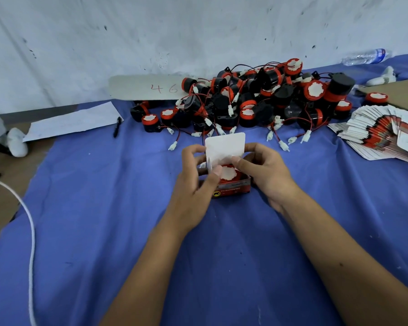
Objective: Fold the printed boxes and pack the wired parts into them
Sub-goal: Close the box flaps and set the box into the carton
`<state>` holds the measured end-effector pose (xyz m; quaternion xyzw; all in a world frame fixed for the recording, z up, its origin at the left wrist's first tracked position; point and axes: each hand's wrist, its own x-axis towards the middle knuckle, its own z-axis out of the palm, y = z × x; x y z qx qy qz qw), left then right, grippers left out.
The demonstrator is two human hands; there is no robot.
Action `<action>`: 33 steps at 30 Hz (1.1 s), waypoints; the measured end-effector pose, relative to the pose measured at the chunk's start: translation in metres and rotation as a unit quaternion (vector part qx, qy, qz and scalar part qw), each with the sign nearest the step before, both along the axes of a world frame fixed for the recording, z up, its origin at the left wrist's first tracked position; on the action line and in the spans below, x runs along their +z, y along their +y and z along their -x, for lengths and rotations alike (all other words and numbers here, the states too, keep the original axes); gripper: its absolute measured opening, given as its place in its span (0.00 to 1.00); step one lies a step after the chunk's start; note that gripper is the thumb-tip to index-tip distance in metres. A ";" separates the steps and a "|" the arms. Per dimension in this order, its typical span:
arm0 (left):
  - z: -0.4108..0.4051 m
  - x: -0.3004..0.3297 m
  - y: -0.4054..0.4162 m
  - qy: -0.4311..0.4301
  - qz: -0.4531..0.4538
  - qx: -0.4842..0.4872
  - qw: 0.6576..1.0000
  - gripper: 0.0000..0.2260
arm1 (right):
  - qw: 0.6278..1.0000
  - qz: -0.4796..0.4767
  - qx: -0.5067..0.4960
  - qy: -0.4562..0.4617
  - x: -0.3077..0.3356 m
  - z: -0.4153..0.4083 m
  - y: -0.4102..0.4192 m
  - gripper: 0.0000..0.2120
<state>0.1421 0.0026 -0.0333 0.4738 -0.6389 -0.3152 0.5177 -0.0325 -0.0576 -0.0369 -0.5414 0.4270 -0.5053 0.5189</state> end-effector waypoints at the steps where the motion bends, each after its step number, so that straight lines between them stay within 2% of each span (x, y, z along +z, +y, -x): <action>1: -0.001 -0.001 0.000 0.045 -0.012 0.013 0.999 0.12 | 1.000 0.005 -0.004 0.010 -0.002 -0.001 -0.001 0.12; 3: -0.002 -0.003 -0.004 0.102 -0.045 0.062 0.992 0.06 | 0.998 0.029 -0.022 0.050 -0.004 -0.004 -0.001 0.12; 7: 0.001 -0.003 -0.013 0.080 -0.096 0.091 0.988 0.07 | 0.993 0.072 -0.039 0.089 -0.006 -0.005 0.000 0.11; 11: 0.001 -0.004 -0.018 0.098 -0.100 0.099 0.985 0.05 | 0.987 0.106 -0.036 0.111 -0.006 -0.006 0.000 0.06; 15: 0.001 -0.003 -0.019 0.073 -0.092 0.109 0.987 0.07 | 0.984 0.123 -0.019 0.124 -0.008 -0.007 -0.001 0.10; 20: 0.001 -0.001 -0.019 0.081 -0.104 0.117 0.984 0.08 | 0.989 0.130 -0.006 0.074 -0.012 -0.008 -0.001 0.17; 27: 0.001 0.000 -0.015 0.131 -0.139 0.050 0.980 0.14 | 0.987 0.125 0.022 0.096 -0.010 -0.007 -0.001 0.17; 31: 0.002 0.003 -0.015 0.119 -0.120 0.048 0.984 0.17 | 0.991 0.114 0.067 0.038 -0.004 -0.007 0.005 0.20; 33: 0.002 0.003 -0.015 0.092 -0.099 0.053 0.989 0.19 | 0.990 0.087 0.107 0.007 -0.001 -0.004 0.007 0.16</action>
